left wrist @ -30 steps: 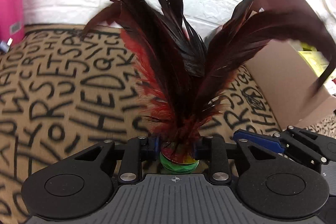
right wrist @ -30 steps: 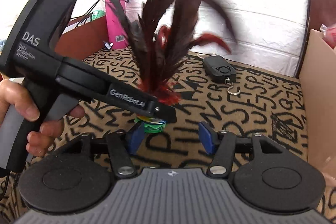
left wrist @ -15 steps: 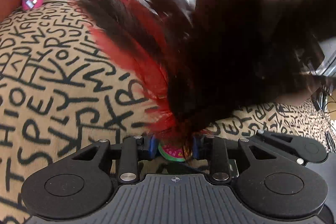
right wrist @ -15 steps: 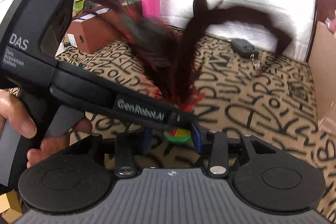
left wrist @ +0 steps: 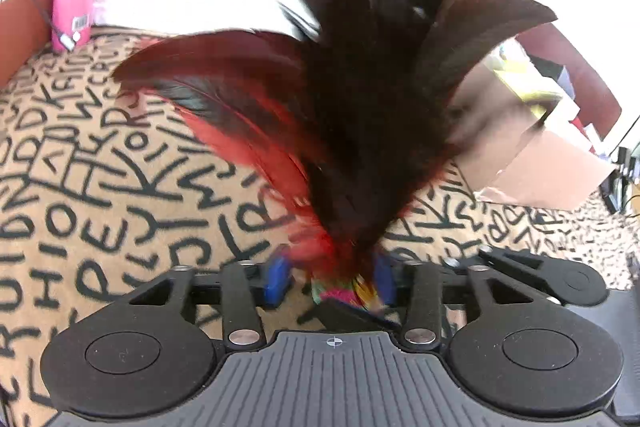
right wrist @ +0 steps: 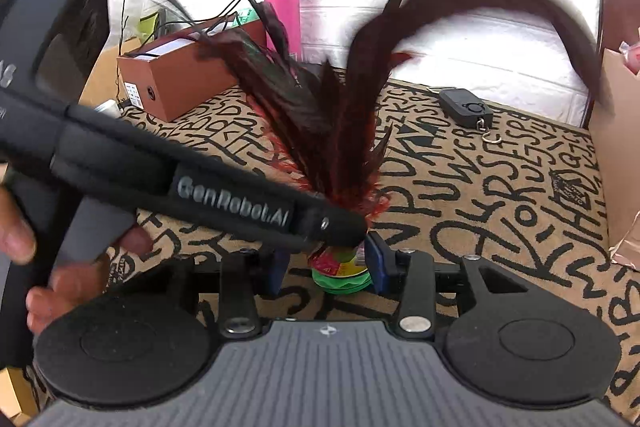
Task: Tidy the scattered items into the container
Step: 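Lift the shuttlecock off the mat with the left tool, then carry the shuttlecock over the cardboard box and open the left tool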
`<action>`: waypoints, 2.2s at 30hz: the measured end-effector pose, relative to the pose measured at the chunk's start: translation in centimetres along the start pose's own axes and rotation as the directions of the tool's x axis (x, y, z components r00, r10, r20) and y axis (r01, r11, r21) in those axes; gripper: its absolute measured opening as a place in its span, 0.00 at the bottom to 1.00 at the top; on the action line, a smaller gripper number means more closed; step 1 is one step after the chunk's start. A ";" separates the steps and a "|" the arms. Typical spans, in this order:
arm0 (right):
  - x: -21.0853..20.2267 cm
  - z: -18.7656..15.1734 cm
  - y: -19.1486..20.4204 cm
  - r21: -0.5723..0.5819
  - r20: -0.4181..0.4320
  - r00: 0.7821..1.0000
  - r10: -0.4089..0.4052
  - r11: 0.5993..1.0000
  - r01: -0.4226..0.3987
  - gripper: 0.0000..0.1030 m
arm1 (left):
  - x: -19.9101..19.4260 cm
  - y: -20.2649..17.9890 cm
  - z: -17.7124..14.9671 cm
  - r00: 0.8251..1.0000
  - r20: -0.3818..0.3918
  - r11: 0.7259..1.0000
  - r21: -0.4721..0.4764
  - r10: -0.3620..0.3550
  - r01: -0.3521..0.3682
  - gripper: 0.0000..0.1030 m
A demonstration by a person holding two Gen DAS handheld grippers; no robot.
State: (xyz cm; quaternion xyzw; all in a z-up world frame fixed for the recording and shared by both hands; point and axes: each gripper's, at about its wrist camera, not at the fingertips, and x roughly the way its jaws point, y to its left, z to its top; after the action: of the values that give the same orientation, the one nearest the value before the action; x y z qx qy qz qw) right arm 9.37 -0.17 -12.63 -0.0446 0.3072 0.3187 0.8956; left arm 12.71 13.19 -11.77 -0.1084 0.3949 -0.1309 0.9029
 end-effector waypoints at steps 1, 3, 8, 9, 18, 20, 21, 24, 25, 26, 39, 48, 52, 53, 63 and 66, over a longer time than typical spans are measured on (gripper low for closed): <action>0.0 -0.1 -0.1 0.002 -0.001 1.000 0.001 1.000 -0.001 0.44 | 0.3 0.0 0.2 1.000 -0.007 1.000 -0.003 0.002 -0.002 0.67; -0.1 -0.1 -0.2 0.007 0.006 1.000 -0.010 1.000 0.010 0.43 | 0.5 0.1 0.6 1.000 -0.014 1.000 -0.014 -0.024 0.023 0.60; 0.8 0.3 -0.7 0.040 0.004 1.000 -0.023 0.999 0.023 0.39 | 1.1 -0.4 1.3 0.999 -0.023 0.999 0.007 -0.045 0.045 0.50; 1.0 0.2 -0.8 0.047 -0.001 1.000 -0.026 0.999 0.026 0.37 | 1.4 -0.4 1.3 0.999 -0.031 0.999 0.008 -0.040 0.040 0.50; 0.3 -0.1 -0.8 0.074 0.003 0.999 -0.039 0.997 0.039 0.30 | 1.0 -1.2 1.3 0.996 -0.033 0.996 0.019 -0.082 0.083 0.12; -0.9 -0.1 -0.5 0.082 0.012 0.999 -0.038 0.996 0.037 0.30 | 0.4 -1.9 1.4 0.996 -0.021 0.995 0.028 -0.091 0.091 0.12; -1.7 -0.1 -0.4 0.082 0.019 0.999 -0.042 0.996 0.040 0.30 | 0.0 -2.3 1.4 0.995 -0.014 0.995 0.032 -0.097 0.098 0.12; -4.1 0.3 -0.2 0.083 0.052 0.996 -0.066 0.995 0.062 0.30 | -1.4 -4.1 1.9 0.993 0.017 0.991 0.064 -0.119 0.118 0.13; -5.0 0.4 -0.3 0.085 0.068 0.995 -0.076 0.994 0.070 0.30 | -1.8 -4.9 2.2 0.991 0.031 0.989 0.079 -0.128 0.125 0.13; -6.0 0.6 -0.4 0.086 0.087 0.992 -0.087 0.993 0.079 0.30 | -2.3 -5.7 2.5 0.990 0.045 0.987 0.096 -0.137 0.132 0.13; -17.3 2.9 -5.8 0.136 0.299 0.904 -0.306 0.951 0.277 0.29 | -4.0 -17.8 8.5 0.932 0.104 0.912 0.269 -0.348 0.311 0.14; -21.8 3.9 -12.0 0.192 0.336 0.853 -0.400 0.915 0.353 0.19 | -2.8 -27.3 11.3 0.897 0.069 0.851 0.355 -0.437 0.387 0.14; -20.8 4.9 -14.8 0.195 0.319 0.850 -0.418 0.907 0.373 0.17 | 0.3 -28.7 13.2 0.901 0.058 0.847 0.371 -0.430 0.380 0.14; -20.2 5.3 -15.5 0.191 0.311 0.850 -0.425 0.904 0.382 0.17 | 1.1 -28.9 13.7 0.904 0.055 0.849 0.373 -0.424 0.375 0.14; -16.3 8.3 -22.6 0.316 0.301 0.895 -0.330 0.920 0.233 0.17 | 6.0 -30.3 18.9 0.942 0.047 0.861 0.423 -0.333 0.283 0.21; -14.8 9.3 -23.9 0.359 0.310 0.912 -0.267 0.922 0.148 0.17 | 6.5 -29.8 20.0 0.956 0.060 0.869 0.437 -0.287 0.234 0.26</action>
State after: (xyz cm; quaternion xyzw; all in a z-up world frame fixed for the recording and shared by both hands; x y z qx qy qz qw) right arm 19.47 -24.60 0.66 0.1299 0.1834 0.1677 0.9599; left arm 27.32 -15.15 6.01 0.0307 0.2825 -0.3274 0.9012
